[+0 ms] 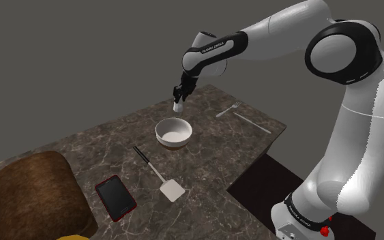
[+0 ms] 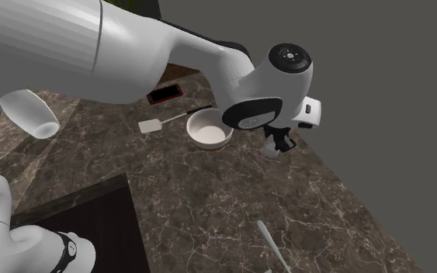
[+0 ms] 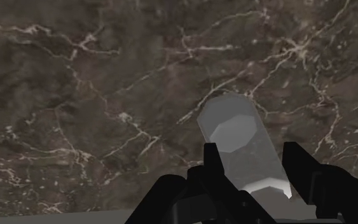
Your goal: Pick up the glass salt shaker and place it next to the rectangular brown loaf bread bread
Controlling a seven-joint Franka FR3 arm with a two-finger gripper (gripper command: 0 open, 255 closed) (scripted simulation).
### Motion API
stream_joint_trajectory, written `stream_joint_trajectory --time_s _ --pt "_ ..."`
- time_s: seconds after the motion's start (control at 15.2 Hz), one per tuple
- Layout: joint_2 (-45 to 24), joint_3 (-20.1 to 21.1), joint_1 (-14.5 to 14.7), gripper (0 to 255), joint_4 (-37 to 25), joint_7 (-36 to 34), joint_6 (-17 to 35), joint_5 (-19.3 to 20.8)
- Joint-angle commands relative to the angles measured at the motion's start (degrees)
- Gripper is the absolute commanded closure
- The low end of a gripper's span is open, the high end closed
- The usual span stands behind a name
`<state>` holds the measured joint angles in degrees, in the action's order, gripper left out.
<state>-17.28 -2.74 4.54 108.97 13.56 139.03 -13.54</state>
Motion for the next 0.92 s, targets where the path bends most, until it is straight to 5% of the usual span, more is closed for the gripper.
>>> stream_joint_trajectory --time_s 0.0,0.86 --pt "0.6 -0.1 0.1 255 -0.8 -0.5 -1.4 0.4" --pt "4.5 -0.7 0.3 255 -5.8 -2.6 -10.1 2.1"
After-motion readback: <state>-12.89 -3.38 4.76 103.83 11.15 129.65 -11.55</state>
